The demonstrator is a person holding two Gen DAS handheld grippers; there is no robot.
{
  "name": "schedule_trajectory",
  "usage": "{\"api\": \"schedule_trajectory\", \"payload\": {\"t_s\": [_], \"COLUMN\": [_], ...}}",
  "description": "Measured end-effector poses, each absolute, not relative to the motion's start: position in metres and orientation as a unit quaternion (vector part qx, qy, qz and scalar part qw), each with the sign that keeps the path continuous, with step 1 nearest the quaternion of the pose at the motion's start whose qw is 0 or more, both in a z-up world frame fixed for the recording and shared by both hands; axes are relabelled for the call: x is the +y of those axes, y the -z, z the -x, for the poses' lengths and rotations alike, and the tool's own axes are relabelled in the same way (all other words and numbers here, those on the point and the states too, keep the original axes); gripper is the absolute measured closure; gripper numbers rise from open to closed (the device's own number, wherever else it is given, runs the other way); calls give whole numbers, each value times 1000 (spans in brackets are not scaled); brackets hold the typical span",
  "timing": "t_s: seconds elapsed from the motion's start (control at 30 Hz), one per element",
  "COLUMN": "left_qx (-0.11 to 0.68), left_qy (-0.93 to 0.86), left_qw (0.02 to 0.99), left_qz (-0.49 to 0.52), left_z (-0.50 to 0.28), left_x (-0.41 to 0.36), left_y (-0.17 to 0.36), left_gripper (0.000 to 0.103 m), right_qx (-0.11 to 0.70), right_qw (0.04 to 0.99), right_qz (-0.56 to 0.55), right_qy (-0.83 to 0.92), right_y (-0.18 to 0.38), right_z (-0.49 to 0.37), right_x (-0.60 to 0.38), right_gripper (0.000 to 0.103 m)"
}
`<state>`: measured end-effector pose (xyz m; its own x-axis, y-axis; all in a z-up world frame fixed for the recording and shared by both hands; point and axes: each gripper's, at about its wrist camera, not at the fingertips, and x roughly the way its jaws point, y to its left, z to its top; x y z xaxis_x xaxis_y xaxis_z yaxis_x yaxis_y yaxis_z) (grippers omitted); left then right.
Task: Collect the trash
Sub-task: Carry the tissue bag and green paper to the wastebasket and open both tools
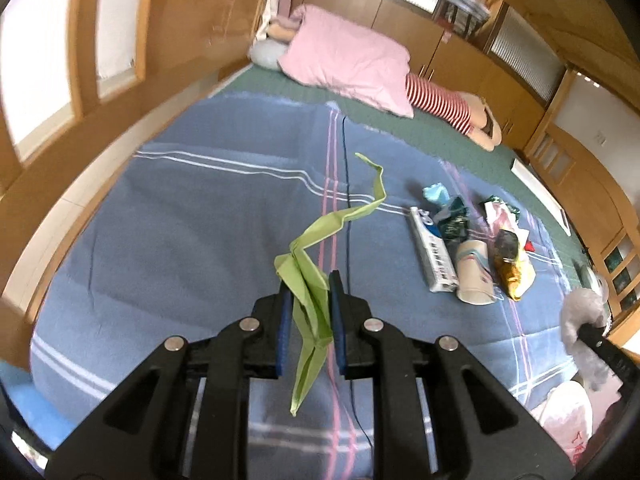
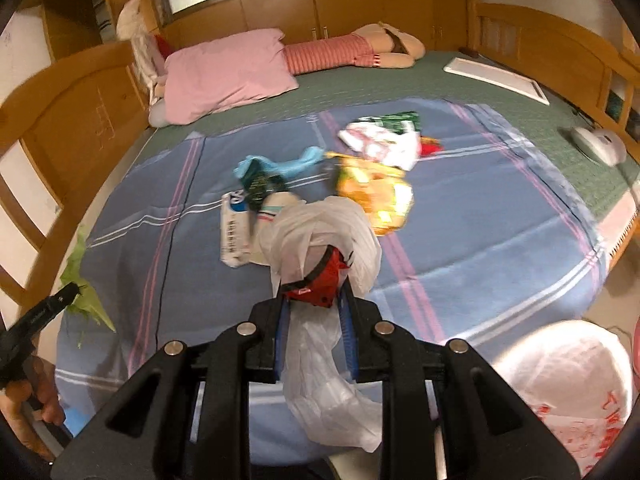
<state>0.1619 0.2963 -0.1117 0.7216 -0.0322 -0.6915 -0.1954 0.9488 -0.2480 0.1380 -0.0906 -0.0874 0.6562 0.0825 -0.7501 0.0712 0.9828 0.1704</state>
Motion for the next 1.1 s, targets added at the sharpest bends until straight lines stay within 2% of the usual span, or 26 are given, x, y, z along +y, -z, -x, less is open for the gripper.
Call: {"api": "schedule_trajectory", "payload": {"t_s": [0.17,0.33,0.4,0.43,0.47,0.5,0.53,0.57,0.77,0.8,0.83,0.87,0.9,1.0,1.1], "left_qx": [356,377,385,390,394,400,408,418,457,460,462,463,463,457,448], "left_qy": [3,124,162,184,204,230,254,277,366,383,403,414,419,401,313], "left_qw": [917,900,892,886,881,872,862,851,803,793,782,776,774,789,834], "left_qz": [178,180,174,168,164,162,160,157,112,111,111,109,105,91,72], "left_z": [-119,-103,-101,-100,-98,-96,-95,-93,-77,-73,-69,-67,-65,-67,-82], "left_x": [250,183,155,138,125,109,93,76,-6,-19,-30,-38,-44,-48,-31], "left_y": [106,100,99,98,99,100,102,105,129,133,136,139,141,146,153], "left_gripper": [85,85,85,85,85,85,85,85,82,73,51,37,17,11,11], "right_qx": [450,495,543,562,579,583,578,561,435,412,397,392,388,393,407], "right_qw": [889,867,838,826,814,811,815,825,867,871,873,874,873,868,861], "right_qz": [-79,-49,-39,-36,-32,-27,-25,-27,-196,-216,-226,-229,-233,-242,-247], "right_qy": [5,35,37,35,31,34,42,59,142,157,170,175,180,185,179], "right_y": [91,110,132,141,152,157,158,153,105,99,94,91,90,98,108], "right_z": [-105,-58,-41,-36,-28,-21,-16,-11,11,16,19,15,14,11,10], "right_x": [-156,-210,-226,-230,-235,-240,-244,-253,-333,-345,-354,-361,-366,-373,-374], "right_gripper": [79,79,78,70,57,49,34,28,26,25,24,24,24,24,24]}}
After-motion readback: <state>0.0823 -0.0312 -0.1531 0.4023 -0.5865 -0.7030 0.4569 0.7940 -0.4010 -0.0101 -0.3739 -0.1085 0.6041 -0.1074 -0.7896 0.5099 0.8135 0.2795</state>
